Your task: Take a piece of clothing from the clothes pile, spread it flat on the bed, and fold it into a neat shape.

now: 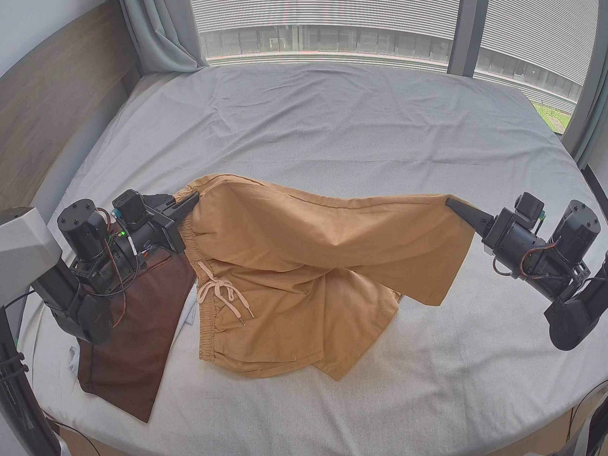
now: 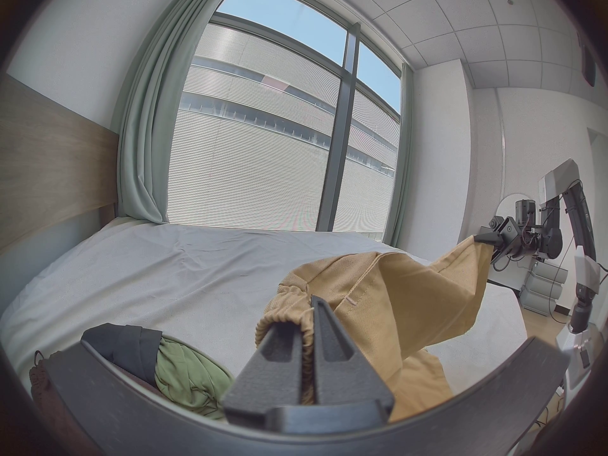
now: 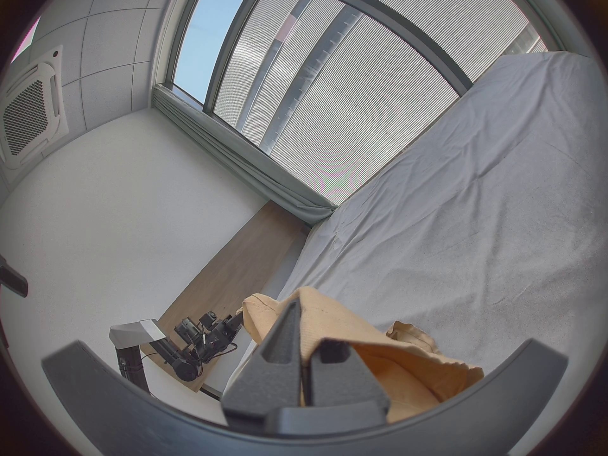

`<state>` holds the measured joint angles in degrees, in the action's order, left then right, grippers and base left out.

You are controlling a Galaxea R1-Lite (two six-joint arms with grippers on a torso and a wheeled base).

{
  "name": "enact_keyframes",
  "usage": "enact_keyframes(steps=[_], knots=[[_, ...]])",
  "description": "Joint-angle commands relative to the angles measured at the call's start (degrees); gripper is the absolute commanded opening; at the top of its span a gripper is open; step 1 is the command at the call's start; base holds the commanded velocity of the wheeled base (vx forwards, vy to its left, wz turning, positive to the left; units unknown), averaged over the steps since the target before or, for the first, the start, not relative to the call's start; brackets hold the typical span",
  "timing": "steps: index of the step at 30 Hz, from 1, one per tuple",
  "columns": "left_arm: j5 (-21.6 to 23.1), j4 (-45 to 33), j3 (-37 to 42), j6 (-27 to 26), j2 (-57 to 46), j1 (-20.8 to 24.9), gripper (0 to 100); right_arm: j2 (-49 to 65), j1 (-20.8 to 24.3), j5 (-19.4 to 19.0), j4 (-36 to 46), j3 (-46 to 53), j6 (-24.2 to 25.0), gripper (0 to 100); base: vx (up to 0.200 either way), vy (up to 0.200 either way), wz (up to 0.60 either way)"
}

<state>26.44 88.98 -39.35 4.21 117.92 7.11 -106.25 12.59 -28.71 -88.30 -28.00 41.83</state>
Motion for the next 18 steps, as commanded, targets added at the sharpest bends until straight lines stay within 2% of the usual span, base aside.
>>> enact_keyframes(steps=[1,18], knots=[[0.01,0.05,-0.11,0.01,0.03,-0.34,0,-0.09,-0.82,-0.03,-0.03,-0.39,0.01,0,0.0,0.0,0.0],[0.19,0.05,-0.11,0.01,0.29,-0.95,0,-0.53,-4.07,-0.03,0.05,-2.23,0.19,0,0.0,0.0,0.0]])
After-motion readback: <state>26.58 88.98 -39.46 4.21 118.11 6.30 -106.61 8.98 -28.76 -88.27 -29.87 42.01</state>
